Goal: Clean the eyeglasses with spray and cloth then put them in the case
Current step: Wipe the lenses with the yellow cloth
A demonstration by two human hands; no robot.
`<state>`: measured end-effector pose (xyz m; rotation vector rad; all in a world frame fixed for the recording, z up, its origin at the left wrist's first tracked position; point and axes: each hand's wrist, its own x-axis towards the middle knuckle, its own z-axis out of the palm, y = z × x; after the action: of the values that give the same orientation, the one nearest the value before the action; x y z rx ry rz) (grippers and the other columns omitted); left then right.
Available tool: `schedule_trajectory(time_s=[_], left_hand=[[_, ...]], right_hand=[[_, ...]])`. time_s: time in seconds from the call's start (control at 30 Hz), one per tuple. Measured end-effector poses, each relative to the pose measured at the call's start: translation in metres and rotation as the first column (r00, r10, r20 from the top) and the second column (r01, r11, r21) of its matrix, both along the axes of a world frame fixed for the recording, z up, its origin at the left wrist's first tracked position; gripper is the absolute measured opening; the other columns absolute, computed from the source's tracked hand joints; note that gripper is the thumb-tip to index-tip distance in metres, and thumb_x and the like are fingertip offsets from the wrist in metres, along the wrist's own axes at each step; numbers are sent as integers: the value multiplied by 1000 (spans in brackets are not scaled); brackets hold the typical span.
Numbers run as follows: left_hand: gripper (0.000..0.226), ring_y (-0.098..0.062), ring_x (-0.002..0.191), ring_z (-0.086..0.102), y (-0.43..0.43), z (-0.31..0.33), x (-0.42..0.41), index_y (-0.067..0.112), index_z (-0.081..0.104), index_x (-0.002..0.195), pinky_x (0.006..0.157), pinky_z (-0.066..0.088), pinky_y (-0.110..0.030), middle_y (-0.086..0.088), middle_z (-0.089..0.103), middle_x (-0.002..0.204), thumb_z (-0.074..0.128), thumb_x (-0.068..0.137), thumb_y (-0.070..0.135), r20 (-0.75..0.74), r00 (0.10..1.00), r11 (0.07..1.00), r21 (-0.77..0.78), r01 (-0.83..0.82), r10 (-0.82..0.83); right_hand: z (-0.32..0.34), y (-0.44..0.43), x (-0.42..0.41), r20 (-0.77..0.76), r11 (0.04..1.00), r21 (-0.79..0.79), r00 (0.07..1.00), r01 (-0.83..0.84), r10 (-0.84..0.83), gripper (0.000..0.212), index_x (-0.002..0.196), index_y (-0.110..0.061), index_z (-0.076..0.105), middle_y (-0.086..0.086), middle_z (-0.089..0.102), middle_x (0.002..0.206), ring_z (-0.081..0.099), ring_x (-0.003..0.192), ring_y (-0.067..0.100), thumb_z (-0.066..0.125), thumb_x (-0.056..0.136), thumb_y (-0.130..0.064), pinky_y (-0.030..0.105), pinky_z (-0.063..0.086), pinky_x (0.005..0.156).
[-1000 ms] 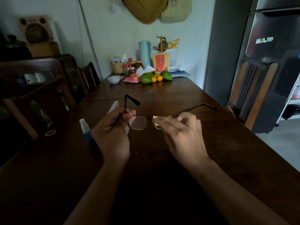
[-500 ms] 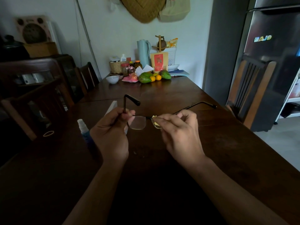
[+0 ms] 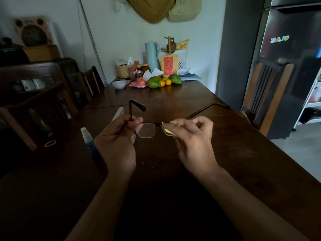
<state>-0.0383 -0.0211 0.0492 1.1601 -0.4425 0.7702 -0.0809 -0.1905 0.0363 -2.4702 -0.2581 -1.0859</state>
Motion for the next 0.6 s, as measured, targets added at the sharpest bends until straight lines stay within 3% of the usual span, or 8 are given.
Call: schedule_trajectory(time_s=[0.17, 0.33, 0.47, 0.6], left_hand=[[20, -18, 87, 75, 3, -2, 4, 6, 70, 83, 76, 57, -26, 5, 76, 80, 67, 79, -14, -10, 1000, 1000, 9, -18, 19], [12, -19, 89, 75, 6, -2, 5, -2, 69, 87, 74, 58, -26, 7, 76, 82, 73, 76, 1, -1, 1000, 1000, -14, -3, 3], [13, -21, 90, 75, 6, -1, 5, 2, 70, 83, 78, 58, -29, 6, 75, 82, 75, 73, 10, -8, 1000, 999, -36, 8, -8], [9, -21, 89, 75, 5, 0, 4, 8, 72, 82, 76, 58, -27, 5, 75, 81, 73, 75, 2, -5, 1000, 1000, -29, 10, -10]], right_hand=[[-1, 0, 2, 20, 998, 52, 999, -41, 40, 55, 117, -34, 70, -14, 62, 121, 43, 110, 30, 70, 78, 5, 29, 24, 94], [1, -5, -4, 95, 999, -5, 995, -32, 33, 43, 113, -28, 75, -10, 66, 117, 51, 109, 33, 69, 83, 2, 44, 36, 90], [3, -11, -8, 178, 994, -103, 984, 39, -20, 27, 113, -31, 75, -12, 68, 114, 61, 106, 32, 66, 92, -17, 53, 40, 87], [1, -3, -8, 250, 975, -165, 962, 151, -107, 35, 116, -31, 73, -13, 69, 115, 43, 113, 29, 75, 83, -17, 46, 34, 86]])
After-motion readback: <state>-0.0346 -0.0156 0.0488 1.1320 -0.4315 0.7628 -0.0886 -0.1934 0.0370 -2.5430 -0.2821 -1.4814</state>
